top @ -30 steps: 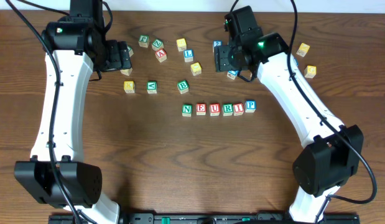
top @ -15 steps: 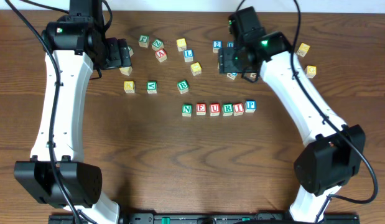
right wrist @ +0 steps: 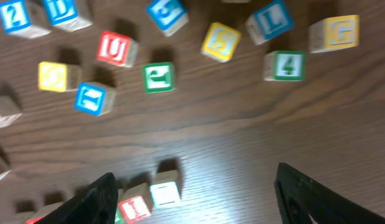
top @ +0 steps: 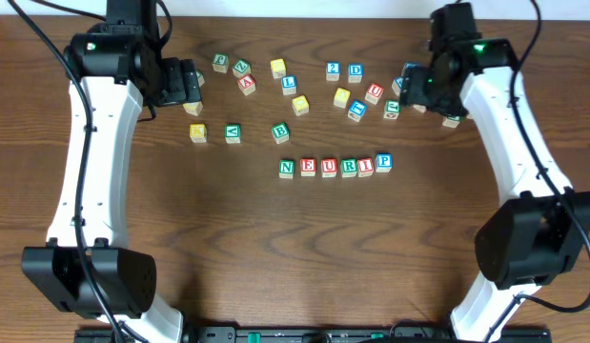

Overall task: Spell out NEURIPS
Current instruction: 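Lift the right gripper up and right over the block pile, then lower the right gripper onto the yellow S block and close it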

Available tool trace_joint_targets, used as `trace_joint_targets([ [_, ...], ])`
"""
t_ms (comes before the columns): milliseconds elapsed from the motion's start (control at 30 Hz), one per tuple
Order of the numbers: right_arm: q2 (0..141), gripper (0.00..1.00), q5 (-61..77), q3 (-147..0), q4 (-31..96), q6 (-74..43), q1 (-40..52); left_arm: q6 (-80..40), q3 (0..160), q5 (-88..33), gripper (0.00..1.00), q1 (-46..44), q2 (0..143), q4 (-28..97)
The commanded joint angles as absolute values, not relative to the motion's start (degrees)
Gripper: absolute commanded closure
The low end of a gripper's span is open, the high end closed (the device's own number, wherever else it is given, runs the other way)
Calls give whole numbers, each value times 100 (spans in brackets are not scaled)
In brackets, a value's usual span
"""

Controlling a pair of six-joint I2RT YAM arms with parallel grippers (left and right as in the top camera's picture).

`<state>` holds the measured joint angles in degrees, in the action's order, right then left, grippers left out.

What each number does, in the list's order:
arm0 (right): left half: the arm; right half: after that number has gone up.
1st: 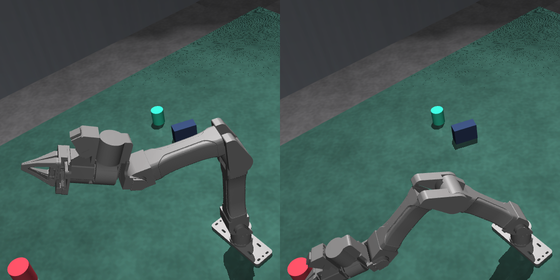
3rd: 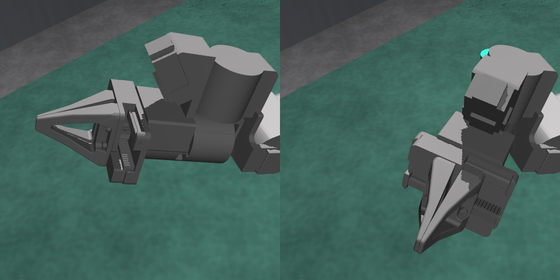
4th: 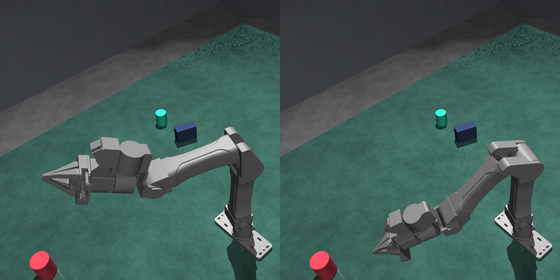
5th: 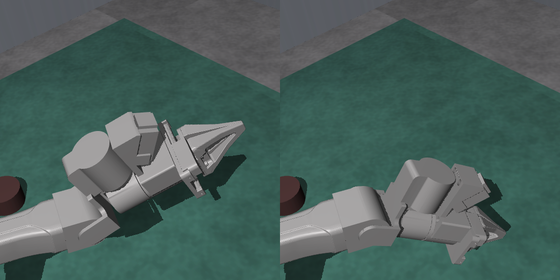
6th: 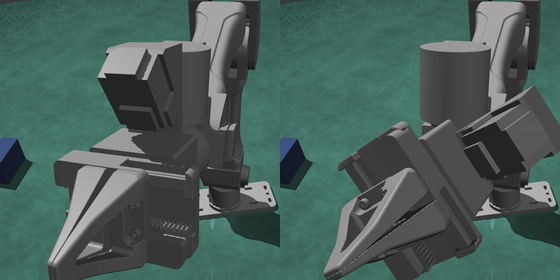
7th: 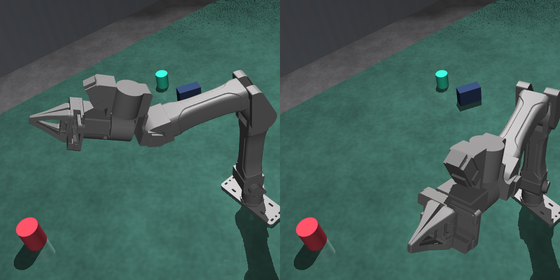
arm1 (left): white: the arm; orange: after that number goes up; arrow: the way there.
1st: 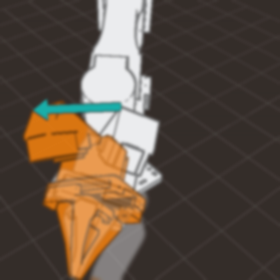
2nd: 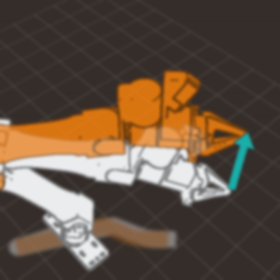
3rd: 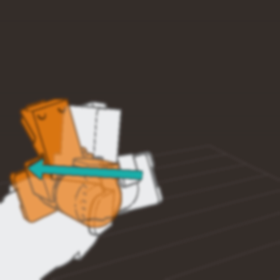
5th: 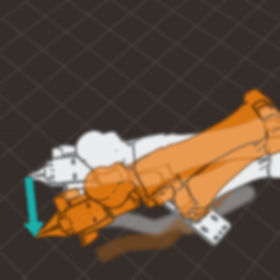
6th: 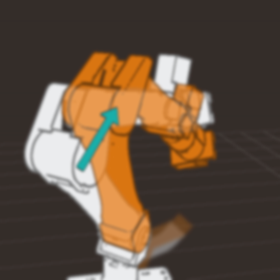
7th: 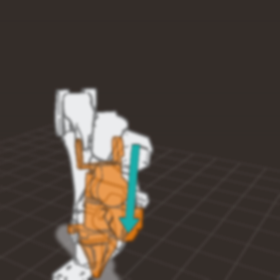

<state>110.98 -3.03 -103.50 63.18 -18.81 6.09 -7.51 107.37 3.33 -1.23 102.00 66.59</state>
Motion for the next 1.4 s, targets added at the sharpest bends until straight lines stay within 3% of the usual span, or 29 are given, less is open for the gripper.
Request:
trace_joint_targets([
  [0, 11163, 24, -325, -10449, 6337, -1793, 364, -784, 10704, 320, 2, -108, 10267, 6654],
  [733, 11168, 26, -270, -10447, 6351, -1999, -34, -1022, 10704, 174, 2, -108, 10276, 6477],
  [1367, 11902, 34, -255, -10442, 5127, -2939, -19, -1020, 10704, 176, 2, -108, 10276, 6250],
])
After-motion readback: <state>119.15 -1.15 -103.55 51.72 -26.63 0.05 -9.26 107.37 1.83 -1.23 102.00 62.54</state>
